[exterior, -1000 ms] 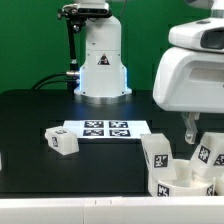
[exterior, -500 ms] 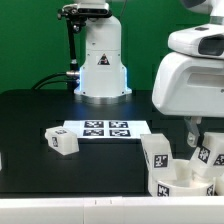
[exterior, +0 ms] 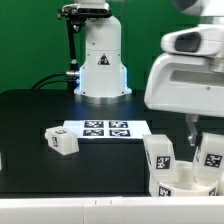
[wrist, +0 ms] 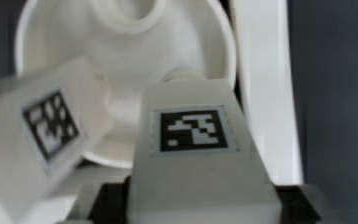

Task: Assemble stool

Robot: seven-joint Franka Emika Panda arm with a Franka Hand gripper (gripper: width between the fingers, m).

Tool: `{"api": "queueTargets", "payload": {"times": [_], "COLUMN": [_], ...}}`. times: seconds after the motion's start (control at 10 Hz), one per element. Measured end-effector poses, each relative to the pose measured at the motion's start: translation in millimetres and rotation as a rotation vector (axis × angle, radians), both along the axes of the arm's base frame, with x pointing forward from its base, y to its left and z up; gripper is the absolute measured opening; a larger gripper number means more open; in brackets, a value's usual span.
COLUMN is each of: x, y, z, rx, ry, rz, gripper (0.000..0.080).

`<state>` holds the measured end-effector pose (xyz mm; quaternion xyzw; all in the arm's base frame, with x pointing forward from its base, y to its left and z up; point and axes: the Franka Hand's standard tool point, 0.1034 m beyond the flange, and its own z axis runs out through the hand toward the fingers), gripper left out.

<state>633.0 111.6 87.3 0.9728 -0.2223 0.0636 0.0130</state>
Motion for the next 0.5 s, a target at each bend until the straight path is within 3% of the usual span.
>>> {"api": "queueTargets", "payload": {"times": [0.3,0.5], "x": [2.9,0.9], "y": [-6.1,-4.0], "z": [0.8,-0.1], "rx": [0.147,0.157], "ry": [-0.033,-0.015], "rz": [-0.436,-0.548], "gripper": [0.0334,0.0334]}}
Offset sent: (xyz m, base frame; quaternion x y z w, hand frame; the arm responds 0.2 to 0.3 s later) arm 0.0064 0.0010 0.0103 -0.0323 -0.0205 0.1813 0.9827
